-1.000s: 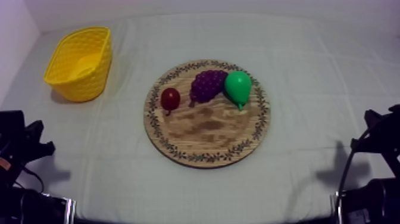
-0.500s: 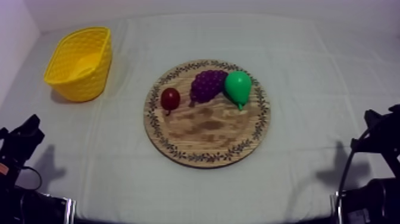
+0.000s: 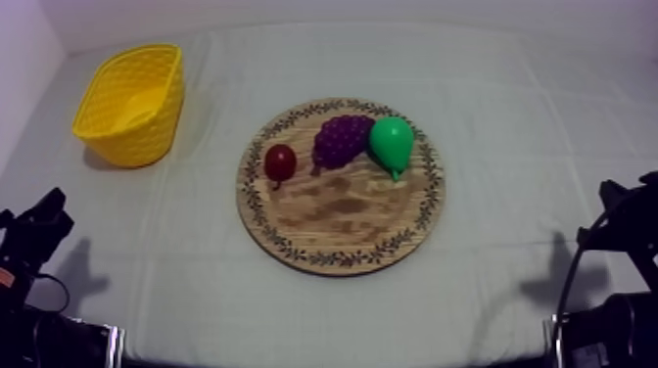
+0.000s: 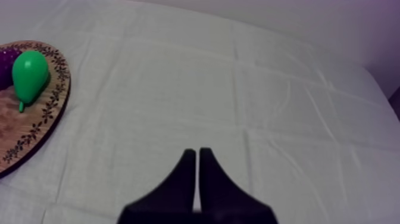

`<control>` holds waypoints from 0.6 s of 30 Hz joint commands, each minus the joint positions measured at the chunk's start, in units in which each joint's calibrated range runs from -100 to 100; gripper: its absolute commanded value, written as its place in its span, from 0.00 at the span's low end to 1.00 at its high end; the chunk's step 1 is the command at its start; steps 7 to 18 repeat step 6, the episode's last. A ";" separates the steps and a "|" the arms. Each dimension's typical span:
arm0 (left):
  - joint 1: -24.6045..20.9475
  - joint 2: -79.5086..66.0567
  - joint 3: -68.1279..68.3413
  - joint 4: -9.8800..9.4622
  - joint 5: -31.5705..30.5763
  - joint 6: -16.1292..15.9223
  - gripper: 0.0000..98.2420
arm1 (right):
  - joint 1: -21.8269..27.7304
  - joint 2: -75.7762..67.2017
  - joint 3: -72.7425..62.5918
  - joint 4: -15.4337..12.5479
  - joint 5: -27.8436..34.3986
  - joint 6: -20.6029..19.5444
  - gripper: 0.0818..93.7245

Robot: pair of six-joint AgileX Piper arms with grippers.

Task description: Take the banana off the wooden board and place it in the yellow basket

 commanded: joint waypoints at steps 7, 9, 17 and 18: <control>-0.02 -0.02 -0.01 -0.02 -0.05 -0.79 0.00 | 0.01 -0.02 0.02 0.01 -0.01 -0.01 0.00; -0.02 -0.02 -0.01 -0.02 -0.05 -0.79 0.00 | 0.01 -0.02 0.02 0.01 -0.01 -0.01 0.00; -0.02 -0.02 -0.01 -0.02 -0.05 -0.79 0.00 | 0.01 -0.02 0.02 0.01 -0.01 -0.01 0.00; -0.02 -0.02 -0.01 -0.02 -0.05 -0.79 0.00 | 0.01 -0.02 0.02 0.01 -0.01 -0.01 0.00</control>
